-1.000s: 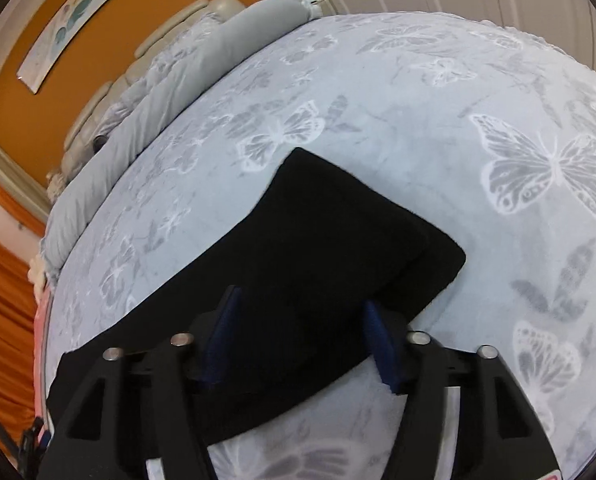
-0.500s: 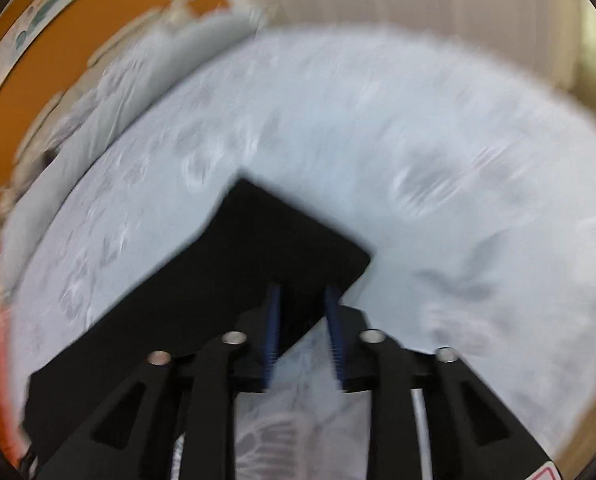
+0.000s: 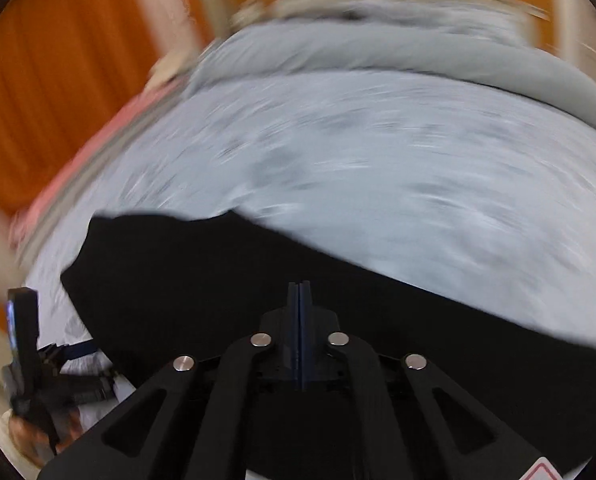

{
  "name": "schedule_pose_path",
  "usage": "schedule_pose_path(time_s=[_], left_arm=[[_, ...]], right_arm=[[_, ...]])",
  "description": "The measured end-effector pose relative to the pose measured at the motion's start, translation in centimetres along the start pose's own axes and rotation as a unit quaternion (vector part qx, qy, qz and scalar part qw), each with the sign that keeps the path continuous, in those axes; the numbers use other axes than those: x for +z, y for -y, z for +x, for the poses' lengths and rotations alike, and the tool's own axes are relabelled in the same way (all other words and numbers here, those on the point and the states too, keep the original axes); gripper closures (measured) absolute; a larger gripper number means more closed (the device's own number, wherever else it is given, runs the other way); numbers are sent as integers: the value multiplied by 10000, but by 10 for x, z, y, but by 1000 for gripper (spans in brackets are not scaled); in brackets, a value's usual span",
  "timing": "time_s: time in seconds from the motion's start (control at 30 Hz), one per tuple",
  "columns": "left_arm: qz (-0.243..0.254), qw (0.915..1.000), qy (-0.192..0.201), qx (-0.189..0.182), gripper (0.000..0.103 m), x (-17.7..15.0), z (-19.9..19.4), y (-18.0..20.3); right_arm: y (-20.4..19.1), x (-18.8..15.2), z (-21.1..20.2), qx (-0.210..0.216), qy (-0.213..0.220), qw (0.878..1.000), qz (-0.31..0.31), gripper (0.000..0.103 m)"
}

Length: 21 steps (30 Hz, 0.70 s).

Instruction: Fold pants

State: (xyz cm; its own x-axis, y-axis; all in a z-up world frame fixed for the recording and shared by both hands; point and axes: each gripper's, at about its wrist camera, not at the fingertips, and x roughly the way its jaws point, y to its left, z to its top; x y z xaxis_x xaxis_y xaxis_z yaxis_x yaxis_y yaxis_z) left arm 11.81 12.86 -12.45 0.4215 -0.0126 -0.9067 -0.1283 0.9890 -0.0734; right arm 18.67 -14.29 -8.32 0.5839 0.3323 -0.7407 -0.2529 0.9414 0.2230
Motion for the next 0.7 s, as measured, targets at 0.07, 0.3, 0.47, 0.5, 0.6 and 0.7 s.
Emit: schedule_pose_path(time_s=[0.07,0.3,0.47,0.5,0.6,0.7], left_arm=[[61,10000,44,-30,5,-2,0,-2],[472,9982,321,193,5,-11,2,8],[410,9989,239,67,5,-9,-1,7],[382,9990,248,34,5,-9,-3,6],[332,9989,327,-46,5,-9,-11,9],[429,9980,457,-77,5,-15,-21,21]], right_arm=[[-36,22,44,73,-192,9995,-242,103],[-70,63,168,-434,-529,9974,-209,103],[-58,74,113,-75,-148,9997,162,103],[-50,71,94,-101,-37,9999,113,100],[-11,42,32,-562,237,9981,75,98],[50,2,-24,-1215,407,9913,297,95]])
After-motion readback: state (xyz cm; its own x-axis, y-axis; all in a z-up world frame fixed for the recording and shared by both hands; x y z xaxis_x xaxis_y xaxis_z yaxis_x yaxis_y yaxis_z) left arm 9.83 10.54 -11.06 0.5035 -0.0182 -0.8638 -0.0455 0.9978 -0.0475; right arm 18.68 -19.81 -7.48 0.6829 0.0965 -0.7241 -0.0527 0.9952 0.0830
